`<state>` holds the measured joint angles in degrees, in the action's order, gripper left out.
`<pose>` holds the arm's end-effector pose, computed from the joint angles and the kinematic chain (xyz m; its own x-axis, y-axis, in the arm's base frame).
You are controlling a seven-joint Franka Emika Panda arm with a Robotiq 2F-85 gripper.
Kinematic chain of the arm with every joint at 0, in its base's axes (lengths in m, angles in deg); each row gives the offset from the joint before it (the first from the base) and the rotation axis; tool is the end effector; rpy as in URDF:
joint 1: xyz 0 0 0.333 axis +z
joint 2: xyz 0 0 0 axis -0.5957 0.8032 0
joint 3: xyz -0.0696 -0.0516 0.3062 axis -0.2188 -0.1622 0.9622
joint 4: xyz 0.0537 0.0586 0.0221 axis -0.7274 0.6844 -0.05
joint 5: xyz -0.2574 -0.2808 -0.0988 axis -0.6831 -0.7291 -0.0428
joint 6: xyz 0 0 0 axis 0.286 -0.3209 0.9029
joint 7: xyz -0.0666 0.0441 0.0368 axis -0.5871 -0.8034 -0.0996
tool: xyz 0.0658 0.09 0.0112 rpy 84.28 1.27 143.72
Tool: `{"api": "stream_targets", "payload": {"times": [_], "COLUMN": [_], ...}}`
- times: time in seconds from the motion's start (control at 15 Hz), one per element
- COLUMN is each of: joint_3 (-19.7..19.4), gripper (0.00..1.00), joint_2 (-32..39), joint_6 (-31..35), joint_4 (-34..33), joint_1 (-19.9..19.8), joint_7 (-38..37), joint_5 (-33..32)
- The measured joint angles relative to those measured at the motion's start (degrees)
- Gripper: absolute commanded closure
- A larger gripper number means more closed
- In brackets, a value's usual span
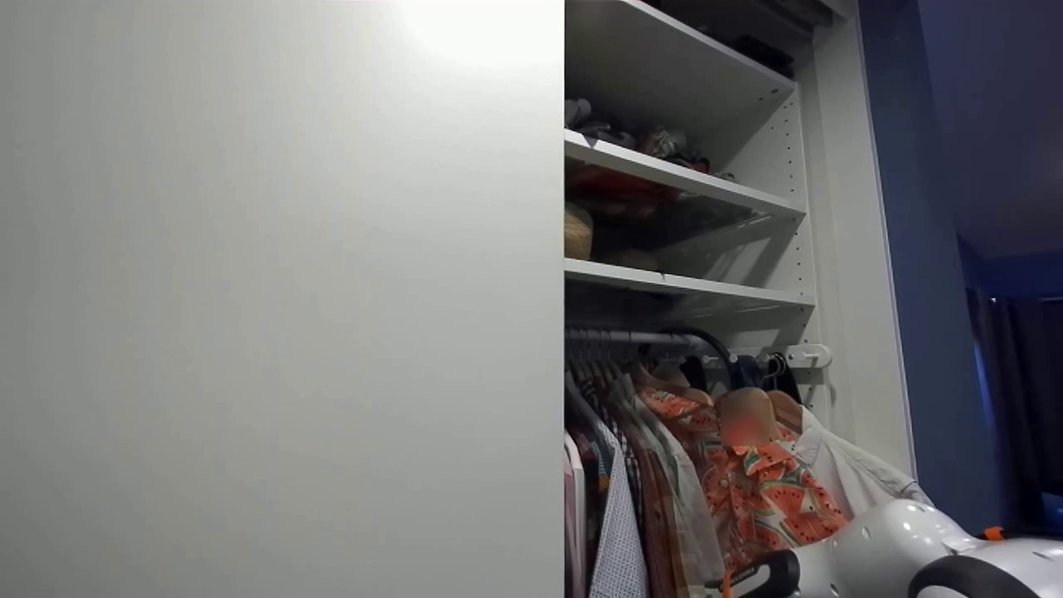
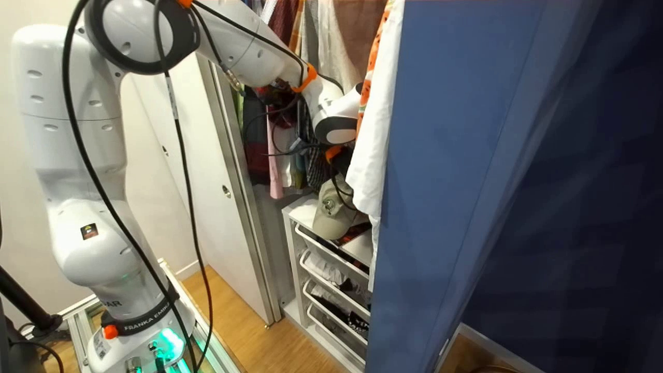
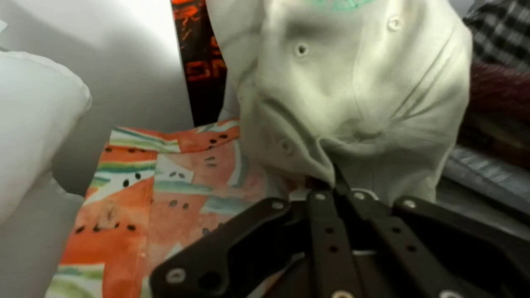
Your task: Remove the cap from the hook and put it on the bottom shelf
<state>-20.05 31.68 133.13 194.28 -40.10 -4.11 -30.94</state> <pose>0.5908 -0.1322 0.3159 0.9482 -0.2518 0.1935 -0.1916 -0.9396 -0.2837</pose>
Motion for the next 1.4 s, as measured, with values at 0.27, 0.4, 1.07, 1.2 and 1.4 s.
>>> {"api": "stream_targets", "payload": {"times": [0.27, 0.4, 1.07, 1.2, 1.4], "joint_3": [0.94, 1.07, 5.86, 7.20, 8.24], "gripper": [0.99, 0.70, 0.02, 0.00, 0.00], "joint_2": [5.77, 7.54, -2.88, -7.55, -14.65], "joint_6": [0.12, 0.12, -13.09, -20.71, -33.79], "joint_4": [-4.86, -6.29, -2.04, 1.51, 6.72], "joint_1": [-3.15, -4.14, -0.65, 0.13, 0.97], "joint_7": [-8.72, -12.01, -13.66, -12.71, -11.57], "joint_5": [-3.01, -4.58, -19.79, -19.95, -21.01]}}
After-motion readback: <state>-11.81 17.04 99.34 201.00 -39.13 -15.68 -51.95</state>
